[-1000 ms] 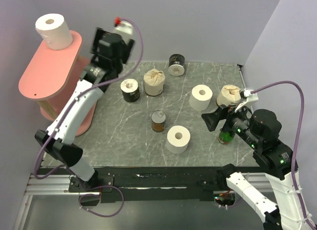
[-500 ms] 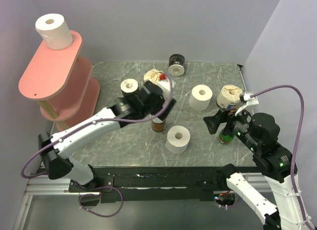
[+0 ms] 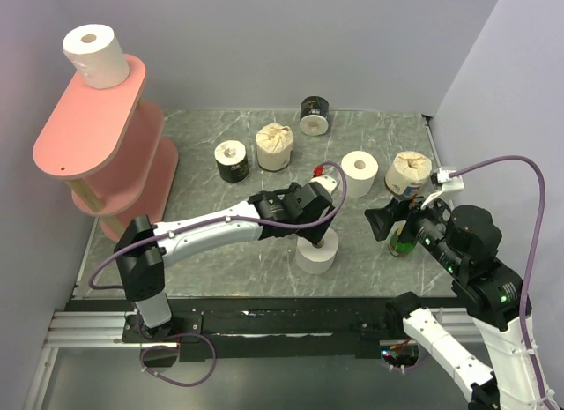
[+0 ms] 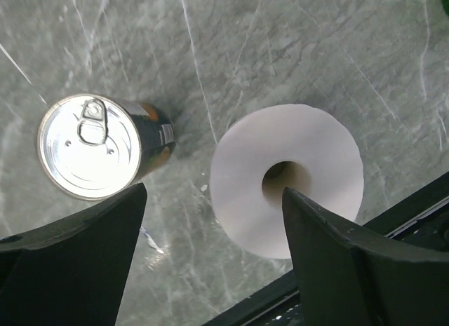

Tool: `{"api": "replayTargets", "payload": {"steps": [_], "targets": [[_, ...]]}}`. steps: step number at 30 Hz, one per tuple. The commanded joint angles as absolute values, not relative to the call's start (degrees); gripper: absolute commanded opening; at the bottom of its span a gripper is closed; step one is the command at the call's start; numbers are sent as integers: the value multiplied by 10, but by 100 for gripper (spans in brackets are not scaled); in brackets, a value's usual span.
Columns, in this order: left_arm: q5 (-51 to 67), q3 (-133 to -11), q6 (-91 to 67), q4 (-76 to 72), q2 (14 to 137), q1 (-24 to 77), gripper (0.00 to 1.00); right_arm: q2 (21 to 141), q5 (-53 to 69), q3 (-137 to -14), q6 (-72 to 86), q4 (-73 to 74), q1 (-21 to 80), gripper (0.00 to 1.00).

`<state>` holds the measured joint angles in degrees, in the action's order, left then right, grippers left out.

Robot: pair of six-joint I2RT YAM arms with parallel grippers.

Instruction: Place and organize the paper towels onto the shelf

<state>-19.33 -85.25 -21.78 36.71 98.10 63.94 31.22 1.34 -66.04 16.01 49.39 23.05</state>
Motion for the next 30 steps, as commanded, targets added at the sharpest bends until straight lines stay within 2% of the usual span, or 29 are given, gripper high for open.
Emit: {"api": "replayTargets", "payload": {"steps": [1,16,19,26,30], "targets": [[-199,-875,-294,368,991,642,83,282,1,-665,154,496,229,100],[-171,-882,-304,375,1058,642,74,280,3,-660,149,488,230,100],[-160,-878,-304,370,1064,642,70,278,1,-658,149,490,230,99],[-140,-868,-306,367,1068,642,52,272,1,-658,149,492,229,99],[-138,-855,-308,371,1056,642,46,271,1,-660,148,492,229,100]]}}
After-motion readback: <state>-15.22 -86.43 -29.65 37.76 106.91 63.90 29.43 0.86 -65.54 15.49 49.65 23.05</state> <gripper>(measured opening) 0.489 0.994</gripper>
